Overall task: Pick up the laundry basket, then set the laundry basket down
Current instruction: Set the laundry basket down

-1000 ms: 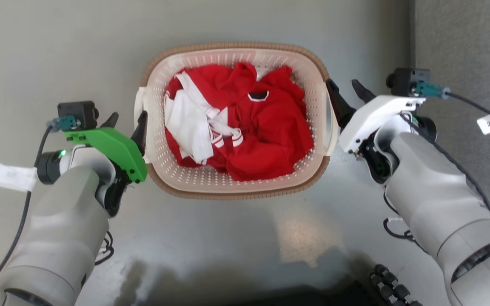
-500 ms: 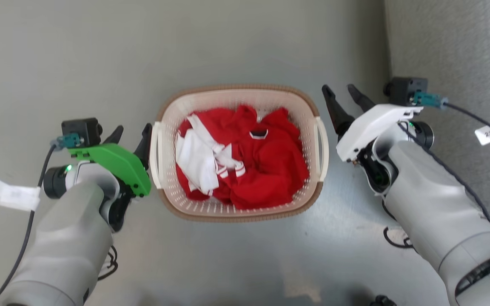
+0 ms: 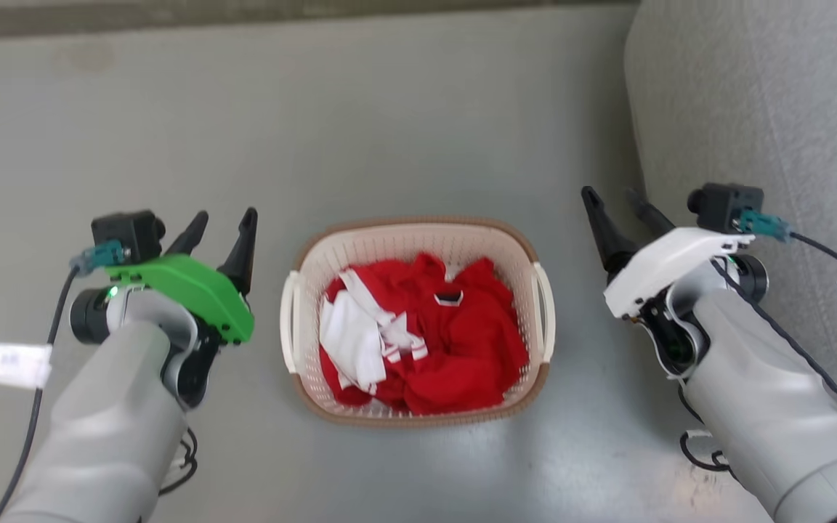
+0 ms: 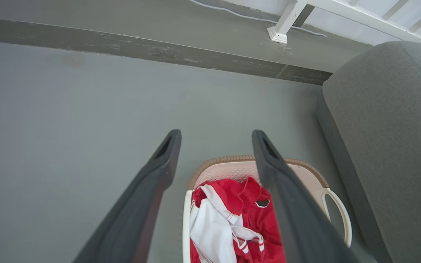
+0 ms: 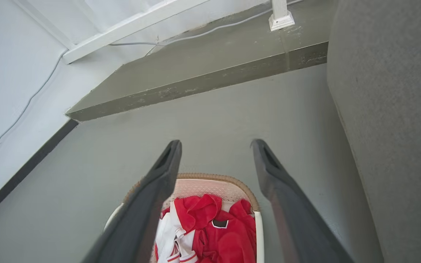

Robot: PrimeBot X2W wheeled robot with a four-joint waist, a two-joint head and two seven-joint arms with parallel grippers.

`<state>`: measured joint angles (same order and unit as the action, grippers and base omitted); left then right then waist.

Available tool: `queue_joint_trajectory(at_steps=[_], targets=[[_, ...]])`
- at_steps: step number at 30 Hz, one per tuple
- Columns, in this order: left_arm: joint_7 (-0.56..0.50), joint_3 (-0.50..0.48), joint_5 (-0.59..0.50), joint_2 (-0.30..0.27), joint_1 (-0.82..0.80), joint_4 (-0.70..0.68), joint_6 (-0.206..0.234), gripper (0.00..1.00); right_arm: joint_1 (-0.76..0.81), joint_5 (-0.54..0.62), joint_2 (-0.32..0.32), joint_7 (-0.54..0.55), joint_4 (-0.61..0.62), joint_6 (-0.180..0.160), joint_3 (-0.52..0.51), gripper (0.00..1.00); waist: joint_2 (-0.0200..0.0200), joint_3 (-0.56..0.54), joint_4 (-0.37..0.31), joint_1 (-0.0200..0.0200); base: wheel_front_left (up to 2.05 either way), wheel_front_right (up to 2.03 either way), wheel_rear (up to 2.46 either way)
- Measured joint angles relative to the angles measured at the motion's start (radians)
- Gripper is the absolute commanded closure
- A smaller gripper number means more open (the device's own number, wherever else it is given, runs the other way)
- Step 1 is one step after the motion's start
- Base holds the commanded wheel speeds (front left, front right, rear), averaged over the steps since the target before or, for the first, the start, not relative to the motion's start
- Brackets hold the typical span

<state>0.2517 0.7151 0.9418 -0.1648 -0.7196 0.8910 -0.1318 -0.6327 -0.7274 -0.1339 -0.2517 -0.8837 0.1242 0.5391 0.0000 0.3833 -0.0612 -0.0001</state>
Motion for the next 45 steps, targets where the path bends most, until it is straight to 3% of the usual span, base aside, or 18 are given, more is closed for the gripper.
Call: queue_joint_trajectory(at_steps=[13,23,33,45], targets=[[0.0,-0.149,-0.154,-0.019,0.177,-0.18,0.017,0.0,0.183,0.132,-0.017,0.0,0.222,-0.004,-0.121,0.0,0.0,-0.177,0.013,0.0,0.0,0.0,0.0],[0.0,-0.267,-0.258,-0.006,0.316,-0.349,0.065,0.0,0.303,0.247,-0.026,0.0,0.409,-0.063,-0.238,0.0,0.0,-0.283,0.022,0.0,0.0,0.0,0.0],[0.0,-0.395,-0.344,0.018,0.457,-0.505,0.081,0.0,0.433,0.314,0.007,0.0,0.533,-0.073,-0.32,0.0,0.0,-0.326,0.023,0.0,0.0,0.0,0.0],[0.0,-0.454,-0.415,0.054,0.547,-0.599,0.073,0.0,0.503,0.37,0.029,0.0,0.596,-0.068,-0.356,0.0,0.0,-0.323,0.023,0.0,0.0,0.0,0.0]])
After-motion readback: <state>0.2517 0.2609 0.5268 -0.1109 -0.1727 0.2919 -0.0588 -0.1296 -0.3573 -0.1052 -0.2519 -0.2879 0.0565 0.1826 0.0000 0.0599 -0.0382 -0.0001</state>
